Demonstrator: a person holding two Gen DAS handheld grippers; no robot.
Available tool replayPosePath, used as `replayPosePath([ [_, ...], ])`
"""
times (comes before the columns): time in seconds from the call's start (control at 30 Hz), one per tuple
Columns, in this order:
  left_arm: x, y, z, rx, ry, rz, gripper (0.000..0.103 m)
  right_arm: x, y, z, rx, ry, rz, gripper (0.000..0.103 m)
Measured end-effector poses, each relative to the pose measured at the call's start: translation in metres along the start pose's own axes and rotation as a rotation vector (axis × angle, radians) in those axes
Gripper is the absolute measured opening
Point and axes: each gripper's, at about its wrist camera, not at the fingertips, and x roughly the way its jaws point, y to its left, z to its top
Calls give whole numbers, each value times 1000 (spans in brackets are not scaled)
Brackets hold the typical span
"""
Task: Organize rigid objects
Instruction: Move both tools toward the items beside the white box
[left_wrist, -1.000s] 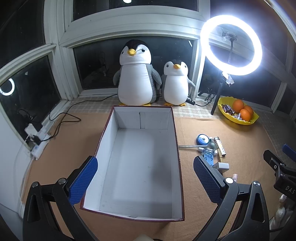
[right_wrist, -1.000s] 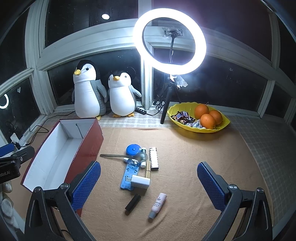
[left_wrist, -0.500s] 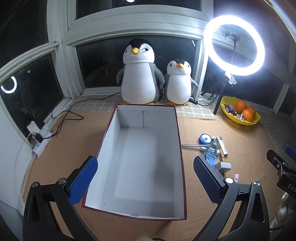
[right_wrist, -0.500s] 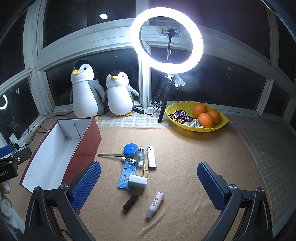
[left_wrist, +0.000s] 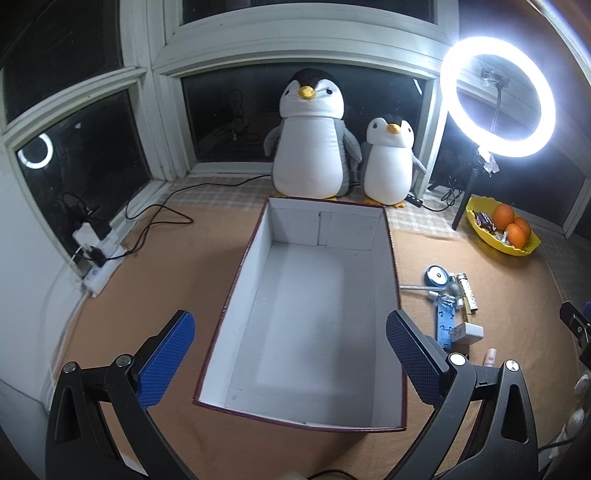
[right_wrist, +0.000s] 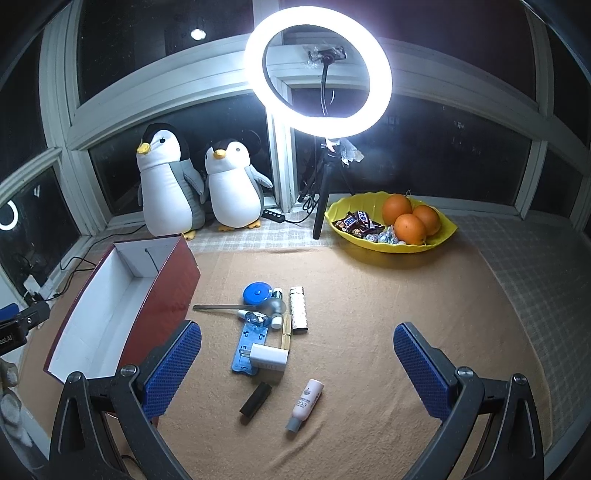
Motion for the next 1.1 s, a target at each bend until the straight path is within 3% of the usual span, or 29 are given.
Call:
replayPosePath([
  [0.33,3,23,-3,-14,8,13,103,-5,10,-2,-8,15,-19,103],
  [0.63,8,41,-6,-25,-3,-28,102,-6,10,-6,-4,20,-48,103],
  [1.1,59,78,-25,-43,117,41,97,10,5,-21,19,64,-71,101],
])
